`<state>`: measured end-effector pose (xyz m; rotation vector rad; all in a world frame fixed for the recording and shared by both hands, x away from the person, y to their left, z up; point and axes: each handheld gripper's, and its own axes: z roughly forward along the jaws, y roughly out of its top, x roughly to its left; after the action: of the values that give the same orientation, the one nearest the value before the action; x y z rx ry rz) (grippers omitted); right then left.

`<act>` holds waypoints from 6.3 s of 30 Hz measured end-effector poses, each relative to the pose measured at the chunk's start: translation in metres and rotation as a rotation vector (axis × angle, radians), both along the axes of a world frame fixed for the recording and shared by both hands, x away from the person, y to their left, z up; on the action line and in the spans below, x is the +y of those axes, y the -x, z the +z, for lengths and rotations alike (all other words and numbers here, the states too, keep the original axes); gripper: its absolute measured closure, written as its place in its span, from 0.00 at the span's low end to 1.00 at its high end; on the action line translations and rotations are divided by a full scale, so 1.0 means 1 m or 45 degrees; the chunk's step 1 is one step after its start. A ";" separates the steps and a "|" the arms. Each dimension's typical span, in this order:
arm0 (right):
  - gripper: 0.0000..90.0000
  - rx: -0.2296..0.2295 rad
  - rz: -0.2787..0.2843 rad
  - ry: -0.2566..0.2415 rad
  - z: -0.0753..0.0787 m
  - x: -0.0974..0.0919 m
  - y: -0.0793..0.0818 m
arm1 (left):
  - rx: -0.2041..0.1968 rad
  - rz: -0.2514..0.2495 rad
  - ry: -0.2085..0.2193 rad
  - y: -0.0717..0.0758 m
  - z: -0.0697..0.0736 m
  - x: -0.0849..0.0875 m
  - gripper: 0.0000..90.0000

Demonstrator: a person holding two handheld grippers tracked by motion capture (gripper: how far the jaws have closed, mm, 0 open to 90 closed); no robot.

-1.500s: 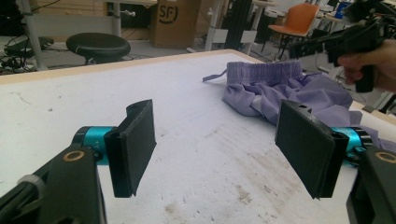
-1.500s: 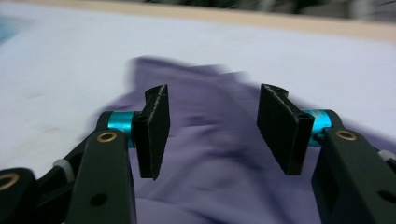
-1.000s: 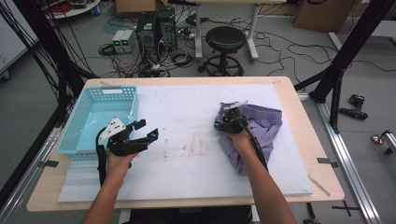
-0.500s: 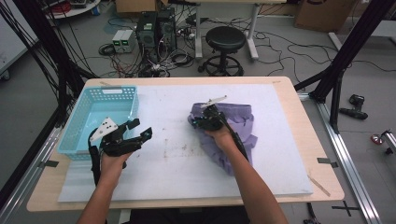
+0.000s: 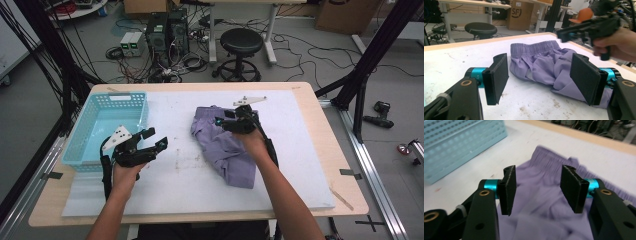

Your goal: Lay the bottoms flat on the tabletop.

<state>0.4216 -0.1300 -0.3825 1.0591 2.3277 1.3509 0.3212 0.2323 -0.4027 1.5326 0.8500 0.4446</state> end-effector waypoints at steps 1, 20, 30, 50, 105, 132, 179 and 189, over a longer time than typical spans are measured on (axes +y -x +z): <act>0.51 -0.002 0.018 0.018 -0.003 -0.002 0.006 | 0.000 0.003 0.007 0.000 0.000 0.000 0.34; 1.00 0.054 0.095 0.099 -0.035 -0.030 0.052 | 0.024 0.027 0.002 -0.003 -0.001 -0.006 0.34; 0.69 0.030 -0.035 -0.003 -0.032 -0.074 0.056 | 0.028 0.019 0.007 -0.008 -0.006 -0.019 0.34; 1.00 0.073 0.196 0.086 -0.036 -0.012 0.052 | 0.058 0.012 -0.007 -0.010 -0.010 -0.022 0.34; 0.97 0.165 -0.262 0.350 -0.064 -0.161 0.081 | 0.351 -0.046 -0.344 -0.083 -0.035 -0.114 0.94; 0.52 0.154 -0.332 0.183 -0.050 -0.147 0.060 | 0.237 0.194 -0.164 -0.077 -0.018 -0.044 0.97; 1.00 0.158 -0.194 0.371 -0.052 -0.072 -0.036 | 0.222 0.074 -0.116 -0.061 -0.022 -0.044 0.51; 1.00 0.021 -0.478 0.260 -0.013 -0.112 -0.056 | 0.282 -0.009 -0.195 -0.060 -0.033 -0.059 0.54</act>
<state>0.4774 -0.2423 -0.3950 1.3565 2.0838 0.9471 0.3812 0.1730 -0.4358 1.7489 0.9991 0.3447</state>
